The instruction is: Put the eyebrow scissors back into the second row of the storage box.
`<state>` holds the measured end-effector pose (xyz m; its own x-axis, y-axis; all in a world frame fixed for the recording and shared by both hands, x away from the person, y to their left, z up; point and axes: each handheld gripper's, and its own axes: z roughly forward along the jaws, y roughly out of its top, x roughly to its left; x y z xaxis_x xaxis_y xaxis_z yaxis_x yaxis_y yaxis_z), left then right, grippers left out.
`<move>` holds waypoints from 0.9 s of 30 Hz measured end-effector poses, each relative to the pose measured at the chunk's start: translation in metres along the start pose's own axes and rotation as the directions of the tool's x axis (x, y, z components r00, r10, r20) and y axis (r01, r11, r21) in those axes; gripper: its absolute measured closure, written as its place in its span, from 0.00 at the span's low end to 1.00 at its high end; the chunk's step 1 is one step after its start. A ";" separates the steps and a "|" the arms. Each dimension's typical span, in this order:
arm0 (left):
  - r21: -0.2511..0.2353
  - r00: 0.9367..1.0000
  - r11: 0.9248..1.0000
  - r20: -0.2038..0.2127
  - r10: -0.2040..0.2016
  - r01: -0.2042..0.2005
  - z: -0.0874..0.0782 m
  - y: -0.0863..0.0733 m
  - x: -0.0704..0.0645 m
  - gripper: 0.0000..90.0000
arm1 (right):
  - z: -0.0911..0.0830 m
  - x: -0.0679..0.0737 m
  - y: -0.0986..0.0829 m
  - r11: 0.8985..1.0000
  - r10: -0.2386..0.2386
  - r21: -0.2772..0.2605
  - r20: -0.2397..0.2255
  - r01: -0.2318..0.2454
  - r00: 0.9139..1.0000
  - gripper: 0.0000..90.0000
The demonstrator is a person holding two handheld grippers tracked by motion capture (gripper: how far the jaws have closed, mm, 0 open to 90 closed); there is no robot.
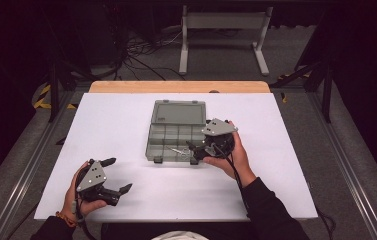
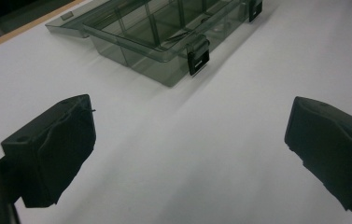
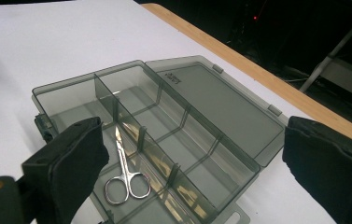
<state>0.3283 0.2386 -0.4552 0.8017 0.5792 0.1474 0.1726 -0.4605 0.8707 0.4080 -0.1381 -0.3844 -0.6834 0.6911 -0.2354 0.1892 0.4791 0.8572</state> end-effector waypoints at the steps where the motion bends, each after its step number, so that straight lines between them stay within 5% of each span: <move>1: -0.001 1.000 1.000 -0.003 0.000 0.000 0.000 0.000 0.000 0.03 | -0.001 0.000 0.000 1.000 -0.005 -0.001 0.001 0.005 1.000 0.07; 27: -0.028 0.999 0.999 -0.031 -0.021 0.020 -0.001 0.001 -0.001 0.04 | -0.036 -0.007 -0.011 1.000 -0.028 -0.014 0.030 0.028 0.999 0.07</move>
<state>0.3272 0.2380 -0.4537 0.7797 0.6096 0.1434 0.1730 -0.4297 0.8862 0.3854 -0.1677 -0.3760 -0.6671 0.6933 -0.2725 0.1597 0.4904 0.8567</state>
